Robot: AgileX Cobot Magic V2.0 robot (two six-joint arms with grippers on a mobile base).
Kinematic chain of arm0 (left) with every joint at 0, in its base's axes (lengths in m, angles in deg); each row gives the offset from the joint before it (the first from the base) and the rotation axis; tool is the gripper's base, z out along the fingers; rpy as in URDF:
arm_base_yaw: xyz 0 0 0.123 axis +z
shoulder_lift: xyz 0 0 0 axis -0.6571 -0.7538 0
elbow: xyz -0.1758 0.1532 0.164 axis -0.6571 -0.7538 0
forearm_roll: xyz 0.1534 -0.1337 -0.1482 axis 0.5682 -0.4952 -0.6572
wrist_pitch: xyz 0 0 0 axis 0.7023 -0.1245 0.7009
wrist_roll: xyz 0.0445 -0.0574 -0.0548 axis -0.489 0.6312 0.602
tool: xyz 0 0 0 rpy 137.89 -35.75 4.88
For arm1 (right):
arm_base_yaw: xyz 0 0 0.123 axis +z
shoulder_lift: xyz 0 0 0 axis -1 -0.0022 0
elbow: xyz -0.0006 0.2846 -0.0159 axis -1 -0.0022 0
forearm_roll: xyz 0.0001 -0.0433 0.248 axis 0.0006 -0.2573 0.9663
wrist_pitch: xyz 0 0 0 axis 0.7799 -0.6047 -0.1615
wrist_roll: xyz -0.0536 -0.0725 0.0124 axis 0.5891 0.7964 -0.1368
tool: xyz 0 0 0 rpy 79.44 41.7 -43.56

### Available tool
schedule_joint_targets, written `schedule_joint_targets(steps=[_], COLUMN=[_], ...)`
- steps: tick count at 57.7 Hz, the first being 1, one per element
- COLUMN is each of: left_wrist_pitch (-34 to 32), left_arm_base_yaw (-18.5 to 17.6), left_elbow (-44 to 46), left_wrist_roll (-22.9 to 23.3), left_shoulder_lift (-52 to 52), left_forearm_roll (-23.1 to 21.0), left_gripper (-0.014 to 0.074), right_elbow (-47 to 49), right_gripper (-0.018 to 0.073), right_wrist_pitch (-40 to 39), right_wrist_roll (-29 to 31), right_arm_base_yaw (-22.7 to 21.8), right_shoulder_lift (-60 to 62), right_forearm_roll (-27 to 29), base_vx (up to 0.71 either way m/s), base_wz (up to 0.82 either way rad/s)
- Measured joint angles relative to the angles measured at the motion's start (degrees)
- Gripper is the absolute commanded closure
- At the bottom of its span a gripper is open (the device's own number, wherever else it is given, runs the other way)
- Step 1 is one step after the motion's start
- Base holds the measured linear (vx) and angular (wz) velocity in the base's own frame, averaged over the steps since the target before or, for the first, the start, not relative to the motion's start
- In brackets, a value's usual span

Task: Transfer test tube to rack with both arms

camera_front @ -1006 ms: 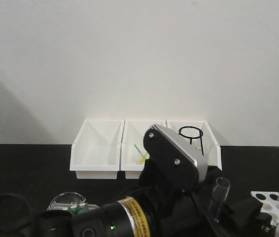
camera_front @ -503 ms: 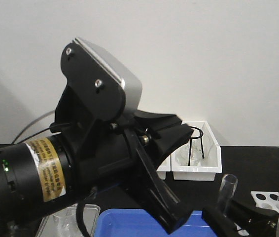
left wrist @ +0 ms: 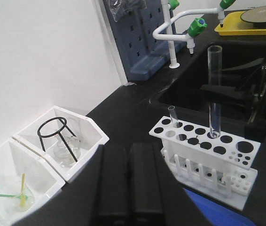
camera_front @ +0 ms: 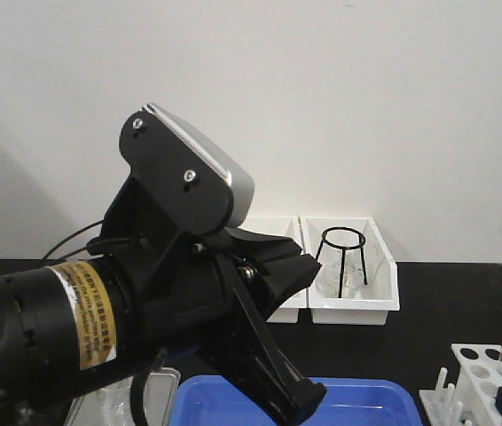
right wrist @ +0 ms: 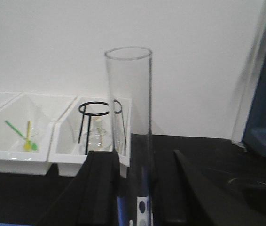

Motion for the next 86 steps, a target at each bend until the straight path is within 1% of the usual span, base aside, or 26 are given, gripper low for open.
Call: schedule_joint_targets(steps=[7,13,19,25,32,45,60,69,76,86], left_wrist_pitch=[0.0,0.0,-0.14,-0.77,-1.36,-2.19,-2.27,-2.27,-2.32,-2.32], left_arm_base_yaw=[0.0,0.0,0.0,0.0,0.0,0.0,0.0,0.0,0.0,0.0], left_elbow=[0.0,-0.13,-0.65,-2.12,-4.22,-6.25,-6.31,-6.31,-6.31,-6.31], left_wrist_roll=[0.0,0.02,0.02,0.06,0.06,0.08,0.12,0.31,1.44,1.69], left_shoulder_lift=[0.0,0.0,0.0,0.0,0.0,0.0,0.0,0.0,0.0,0.0], left_forearm_roll=[0.0,0.0,0.0,0.0,0.0,0.0,0.0,0.0,0.0,0.0], left_gripper=[0.0603,0.0603,0.0603,0.0603,0.0603,0.0603,0.0603,0.0603,0.0603,0.0603], right_elbow=[0.0,-1.2,-3.76,-5.19,-5.18,-4.34,-4.34,-4.34,-4.34,-3.94], right_gripper=[0.0566,0.0566,0.0566,0.0566,0.0566,0.0566,0.0566,0.0566,0.0566,0.0566], right_wrist_pitch=[-1.27,-6.61,-12.42,-14.93,-17.65,-21.2,-26.07,-27.85,-29.21,-30.41], right_wrist_roll=[-1.51,-3.76,-6.22,-8.28,-9.26,-10.89,-13.21,-13.44,-13.44,-13.5], right_arm_base_yaw=[-3.11,-4.32,-4.37,-4.37,-4.37,-4.37,-4.37,-4.37,-4.37,-4.37], right_shoulder_lift=[0.0,-0.29,-1.97,-4.99,-8.36,-13.96,-19.01,-19.99,-21.76,-24.48], right_forearm_roll=[0.07,0.07,0.09,0.09,-0.95,-4.6,-5.67,-6.6,-7.59,-7.64], base_vx=[0.0,0.0,0.0,0.0,0.0,0.0,0.0,0.0,0.0,0.0], base_wz=[0.0,0.0,0.0,0.0,0.0,0.0,0.0,0.0,0.0,0.0])
